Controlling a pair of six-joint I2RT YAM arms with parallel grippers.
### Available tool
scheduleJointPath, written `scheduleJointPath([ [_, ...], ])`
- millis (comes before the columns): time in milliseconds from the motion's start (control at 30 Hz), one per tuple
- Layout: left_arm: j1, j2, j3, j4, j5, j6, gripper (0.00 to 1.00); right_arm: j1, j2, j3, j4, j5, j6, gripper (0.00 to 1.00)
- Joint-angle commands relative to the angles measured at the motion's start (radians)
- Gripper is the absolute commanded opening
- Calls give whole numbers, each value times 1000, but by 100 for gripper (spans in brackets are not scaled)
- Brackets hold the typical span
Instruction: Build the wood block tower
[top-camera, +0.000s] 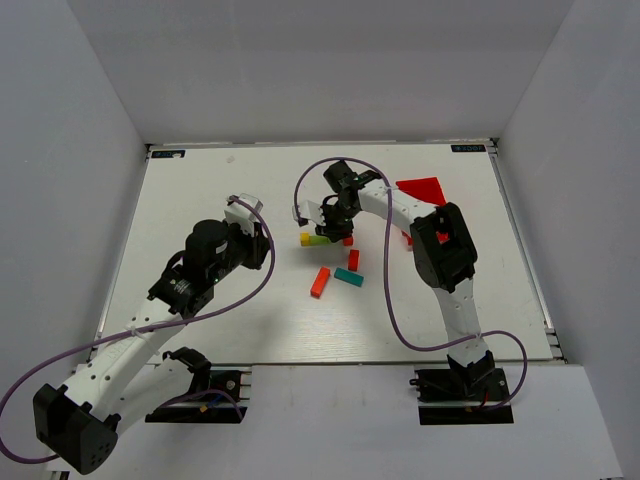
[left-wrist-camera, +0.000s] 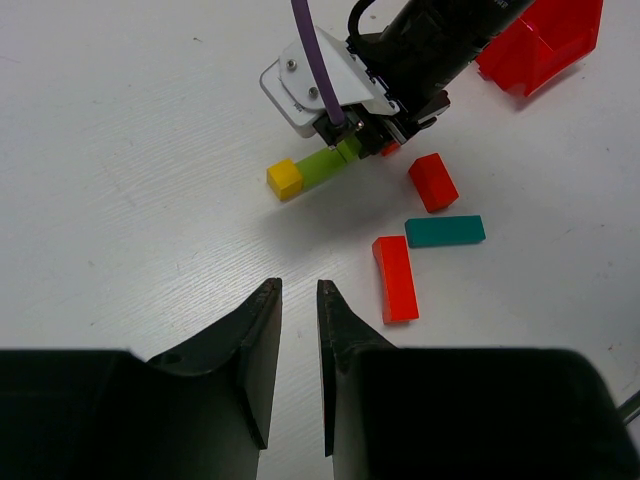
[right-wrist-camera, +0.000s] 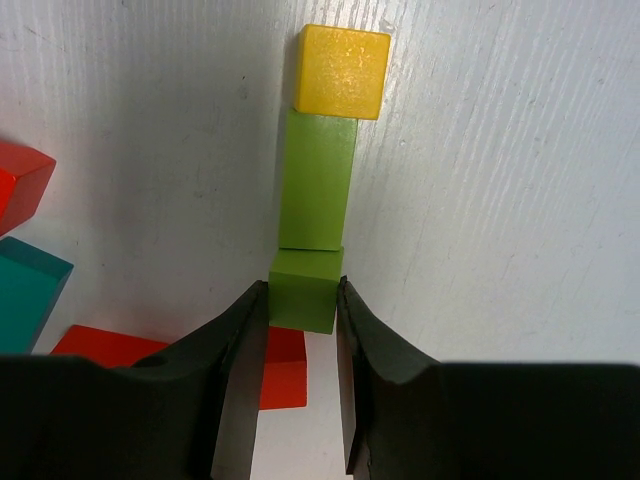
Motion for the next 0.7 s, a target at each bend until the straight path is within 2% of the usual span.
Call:
scheduleJointPath([
  [0, 6, -18, 8, -2, -4, 6, 32, 6, 13, 31, 3, -7, 8, 12],
  [667, 6, -18, 8, -2, -4, 6, 32, 12, 17, 31, -7, 0, 4, 16],
])
